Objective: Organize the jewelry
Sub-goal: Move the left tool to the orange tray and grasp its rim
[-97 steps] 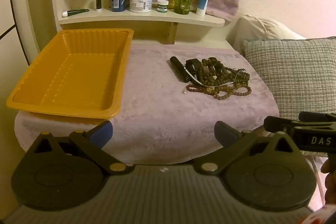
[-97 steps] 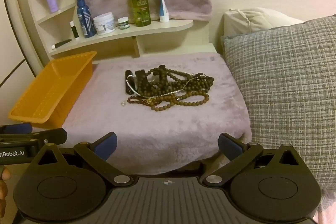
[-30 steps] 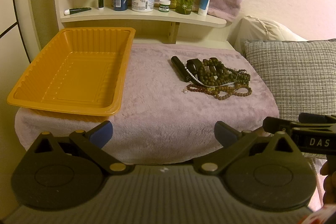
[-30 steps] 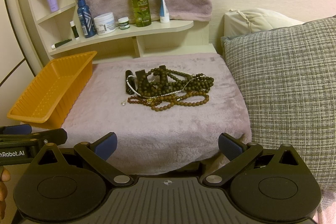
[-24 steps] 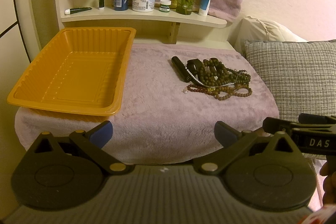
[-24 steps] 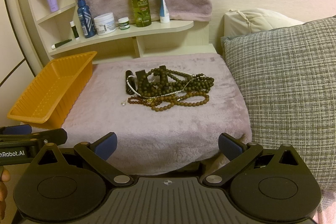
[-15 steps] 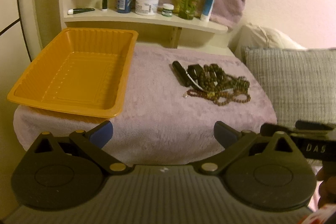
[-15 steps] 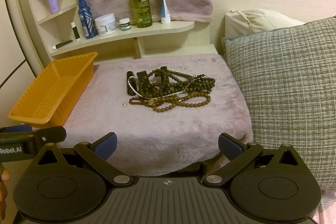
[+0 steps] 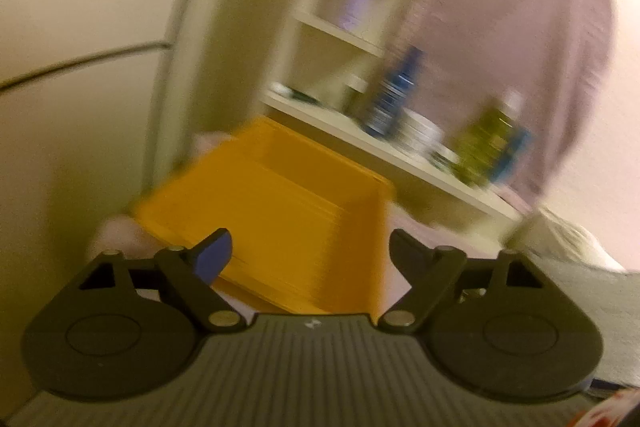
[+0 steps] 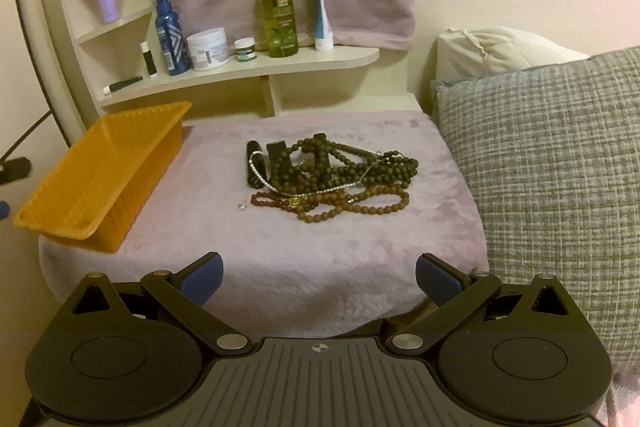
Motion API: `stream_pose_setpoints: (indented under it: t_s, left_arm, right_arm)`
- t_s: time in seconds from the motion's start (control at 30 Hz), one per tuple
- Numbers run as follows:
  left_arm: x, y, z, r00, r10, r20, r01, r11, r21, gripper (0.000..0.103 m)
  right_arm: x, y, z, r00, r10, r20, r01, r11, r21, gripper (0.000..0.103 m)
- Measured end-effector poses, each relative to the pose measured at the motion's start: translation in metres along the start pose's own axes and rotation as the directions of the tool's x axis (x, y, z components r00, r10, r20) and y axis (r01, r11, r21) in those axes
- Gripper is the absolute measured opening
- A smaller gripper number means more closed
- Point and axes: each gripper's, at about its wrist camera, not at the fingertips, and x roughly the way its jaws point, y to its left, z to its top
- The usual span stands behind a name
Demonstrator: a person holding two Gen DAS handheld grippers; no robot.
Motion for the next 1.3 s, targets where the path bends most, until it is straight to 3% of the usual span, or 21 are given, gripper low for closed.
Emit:
stream_pose_setpoints:
  t_s: [0.17, 0.33, 0.43, 0.63, 0.8, 0.87, 1.03, 1.3]
  left_arm:
    - [0.013, 0.047, 0.011, 0.992, 0.118, 0.043, -0.117, 0.993, -0.023, 0.065]
    - [0.034, 0.082, 0.007, 0.986, 0.168, 0.010, -0.167, 0.983, -0.070, 0.055]
    - [0.043, 0.095, 0.002, 0.991, 0.132, -0.010, -0.133, 0.985, -0.112, 0.043]
    - [0.059, 0.113, -0.005, 0.998, 0.059, -0.002, -0.059, 0.975, -0.217, 0.034]
    - [0.073, 0.122, -0.012, 1.000, -0.007, 0.005, 0.008, 0.949, -0.315, 0.027]
    - [0.076, 0.124, -0.014, 1.000, -0.023, 0.010, 0.025, 0.939, -0.343, 0.019]
    - [0.080, 0.126, -0.017, 0.999, -0.042, 0.014, 0.044, 0.927, -0.373, 0.016]
    - [0.084, 0.126, -0.016, 0.999, -0.032, 0.014, 0.035, 0.933, -0.358, 0.014]
  right_arm:
    - [0.007, 0.008, 0.001, 1.000, -0.001, -0.011, 0.001, 0.999, -0.032, 0.102]
    - [0.016, 0.018, 0.001, 0.999, -0.011, -0.034, 0.009, 0.998, -0.064, 0.102]
    - [0.021, 0.024, 0.001, 0.999, -0.022, -0.049, 0.017, 0.996, -0.088, 0.102]
    - [0.029, 0.037, 0.004, 0.997, -0.041, -0.066, 0.032, 0.992, -0.125, 0.102]
    - [0.034, 0.046, 0.003, 0.996, -0.048, -0.081, 0.036, 0.989, -0.146, 0.102]
    - [0.036, 0.048, 0.003, 0.995, -0.051, -0.085, 0.037, 0.987, -0.154, 0.102]
    - [0.038, 0.052, 0.004, 0.995, -0.053, -0.089, 0.038, 0.986, -0.164, 0.102]
    - [0.040, 0.050, 0.003, 0.995, -0.043, -0.093, 0.028, 0.987, -0.157, 0.102]
